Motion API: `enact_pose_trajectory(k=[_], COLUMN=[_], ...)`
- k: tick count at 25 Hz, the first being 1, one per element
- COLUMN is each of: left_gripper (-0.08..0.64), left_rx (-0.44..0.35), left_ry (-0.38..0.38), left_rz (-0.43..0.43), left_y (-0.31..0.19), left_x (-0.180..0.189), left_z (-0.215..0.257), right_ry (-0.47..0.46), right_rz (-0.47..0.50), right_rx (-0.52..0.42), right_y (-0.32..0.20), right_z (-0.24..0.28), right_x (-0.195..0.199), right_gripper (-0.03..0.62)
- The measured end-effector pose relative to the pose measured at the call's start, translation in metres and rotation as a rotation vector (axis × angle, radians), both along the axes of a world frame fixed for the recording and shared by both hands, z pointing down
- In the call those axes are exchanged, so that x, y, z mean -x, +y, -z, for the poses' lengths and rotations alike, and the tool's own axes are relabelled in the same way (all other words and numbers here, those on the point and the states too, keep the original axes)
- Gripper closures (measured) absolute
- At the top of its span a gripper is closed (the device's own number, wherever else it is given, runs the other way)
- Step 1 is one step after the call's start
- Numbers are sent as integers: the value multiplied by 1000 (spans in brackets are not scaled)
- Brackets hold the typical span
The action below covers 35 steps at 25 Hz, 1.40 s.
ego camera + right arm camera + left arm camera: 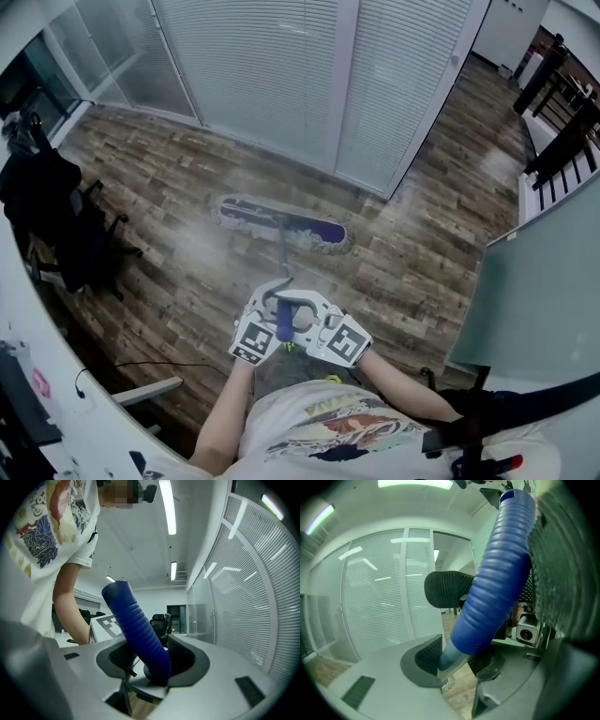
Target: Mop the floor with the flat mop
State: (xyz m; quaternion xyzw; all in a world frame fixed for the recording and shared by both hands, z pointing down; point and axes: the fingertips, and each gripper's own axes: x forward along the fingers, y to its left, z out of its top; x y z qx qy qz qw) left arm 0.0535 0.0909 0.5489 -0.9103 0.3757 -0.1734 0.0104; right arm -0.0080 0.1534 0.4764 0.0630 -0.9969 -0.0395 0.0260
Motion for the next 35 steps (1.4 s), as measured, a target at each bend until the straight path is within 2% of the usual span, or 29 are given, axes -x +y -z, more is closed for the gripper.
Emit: enact_pose_trajectory(k=[8, 13, 16, 21, 25, 35], left_gripper=[445, 446, 446, 451, 453, 453], left_rx=[-1, 13, 14, -2, -17, 3], left_ry=[-12, 6, 12, -28, -42, -6], left_rz=[66, 115, 138, 119, 117, 111], left_y=[117, 176, 190, 181, 151, 32], left_x=[-63, -70, -67, -59, -39, 62], left_z=[-9, 5, 7, -3, -1, 5], right_ry=[10, 31, 21, 6, 28, 31], right_rz=[68, 117, 135, 148, 164, 143], right_rx=[11, 19, 27, 19, 34, 33], right_y=[122, 182, 198, 188, 159, 37], right_z=[-11, 1, 3, -5, -7, 5], right_x=[-69, -78, -76, -70, -50, 53], right_gripper=[407, 407, 407, 402, 397, 396])
